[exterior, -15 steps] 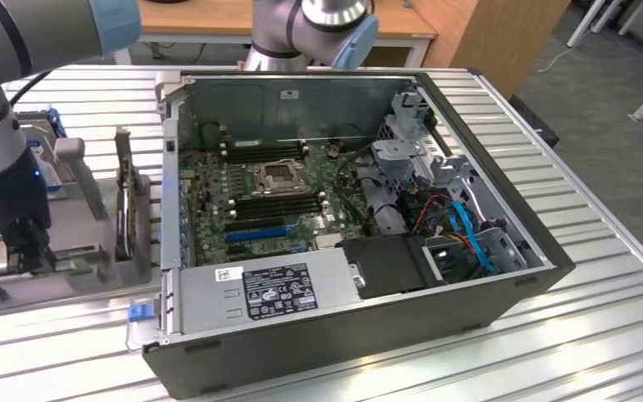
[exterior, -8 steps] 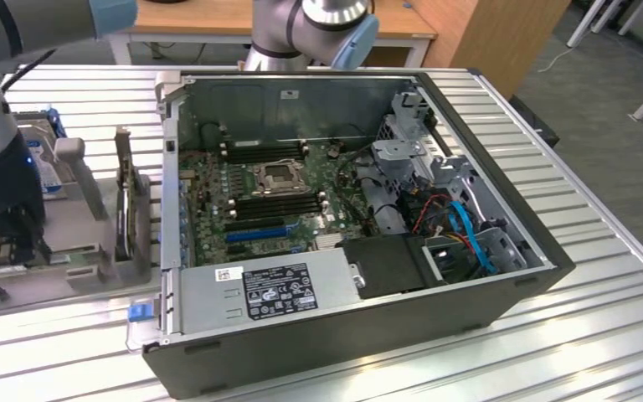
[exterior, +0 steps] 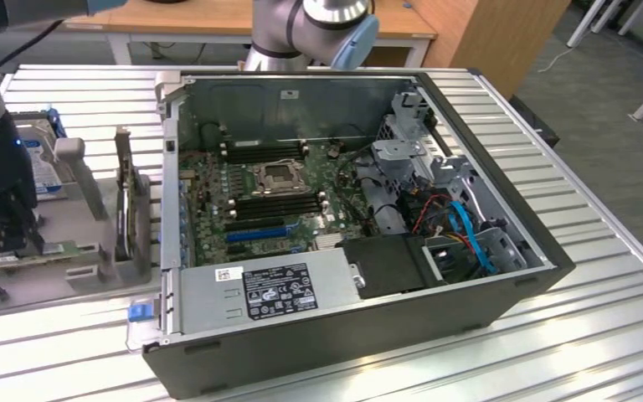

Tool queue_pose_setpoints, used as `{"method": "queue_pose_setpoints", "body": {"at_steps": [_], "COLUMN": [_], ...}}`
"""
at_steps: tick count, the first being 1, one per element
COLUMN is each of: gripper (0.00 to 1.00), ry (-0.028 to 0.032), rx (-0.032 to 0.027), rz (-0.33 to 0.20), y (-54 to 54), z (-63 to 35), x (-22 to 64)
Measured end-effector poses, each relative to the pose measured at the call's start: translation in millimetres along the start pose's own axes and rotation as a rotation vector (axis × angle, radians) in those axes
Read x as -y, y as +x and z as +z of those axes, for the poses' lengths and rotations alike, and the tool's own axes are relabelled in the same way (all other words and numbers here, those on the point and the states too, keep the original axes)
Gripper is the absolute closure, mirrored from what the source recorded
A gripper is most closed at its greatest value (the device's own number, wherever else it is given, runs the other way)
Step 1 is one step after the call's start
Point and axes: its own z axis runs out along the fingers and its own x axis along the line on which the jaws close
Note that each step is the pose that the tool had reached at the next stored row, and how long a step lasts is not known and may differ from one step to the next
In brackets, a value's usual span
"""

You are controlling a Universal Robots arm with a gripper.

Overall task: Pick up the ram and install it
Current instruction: 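Pick up the ram and move it above insertion slot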

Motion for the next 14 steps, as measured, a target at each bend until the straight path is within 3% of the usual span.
{"method": "queue_pose_setpoints", "body": {"at_steps": [14], "gripper": [0.88], "ry": [0.0001], "rx": [0.0], "rz": [0.0], "y": [0.6], "z": [-33.5], "x": [-2.0]}}
